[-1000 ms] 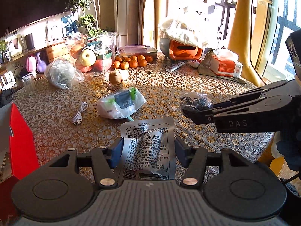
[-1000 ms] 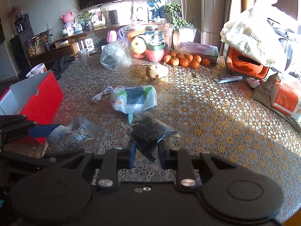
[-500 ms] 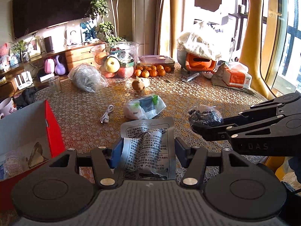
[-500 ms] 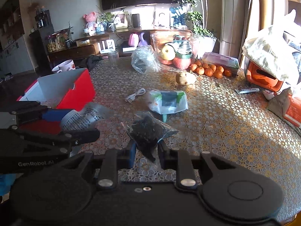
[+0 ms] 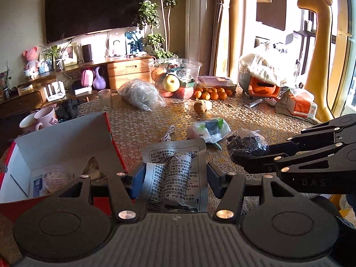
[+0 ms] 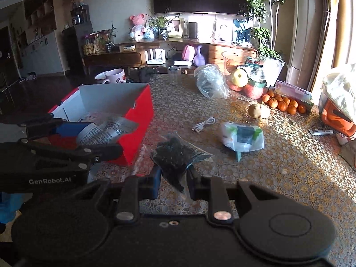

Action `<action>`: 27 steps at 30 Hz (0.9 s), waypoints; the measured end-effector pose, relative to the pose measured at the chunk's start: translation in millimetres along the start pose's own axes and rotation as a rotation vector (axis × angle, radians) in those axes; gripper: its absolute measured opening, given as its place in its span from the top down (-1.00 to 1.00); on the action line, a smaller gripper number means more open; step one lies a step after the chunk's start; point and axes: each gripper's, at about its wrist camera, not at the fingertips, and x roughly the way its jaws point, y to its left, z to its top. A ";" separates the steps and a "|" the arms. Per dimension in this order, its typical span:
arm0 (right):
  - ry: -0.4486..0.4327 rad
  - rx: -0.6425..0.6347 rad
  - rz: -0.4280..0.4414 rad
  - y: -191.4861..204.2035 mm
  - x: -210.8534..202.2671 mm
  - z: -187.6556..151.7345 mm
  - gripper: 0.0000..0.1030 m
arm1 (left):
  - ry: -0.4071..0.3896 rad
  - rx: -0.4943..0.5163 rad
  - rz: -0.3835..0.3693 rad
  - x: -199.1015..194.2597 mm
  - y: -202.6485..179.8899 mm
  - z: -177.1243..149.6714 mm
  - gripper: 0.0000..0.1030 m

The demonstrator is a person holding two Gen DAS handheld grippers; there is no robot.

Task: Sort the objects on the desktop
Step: 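Carry the silver sachet and the small black bag over the red box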

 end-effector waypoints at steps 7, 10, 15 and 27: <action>0.008 -0.061 0.044 30.3 11.3 11.8 0.53 | -0.010 -0.033 0.046 -9.3 31.8 -2.0 -0.11; 0.009 -0.078 0.060 40.8 16.6 17.2 0.53 | -0.013 -0.051 0.066 -11.4 44.9 -2.7 -0.11; 0.019 -0.104 0.083 55.4 26.4 24.1 0.53 | -0.010 -0.080 0.096 -13.0 65.6 -4.8 -0.11; 0.011 -0.185 0.144 88.2 48.7 50.9 0.53 | -0.037 -0.116 0.205 -21.1 121.9 5.9 -0.11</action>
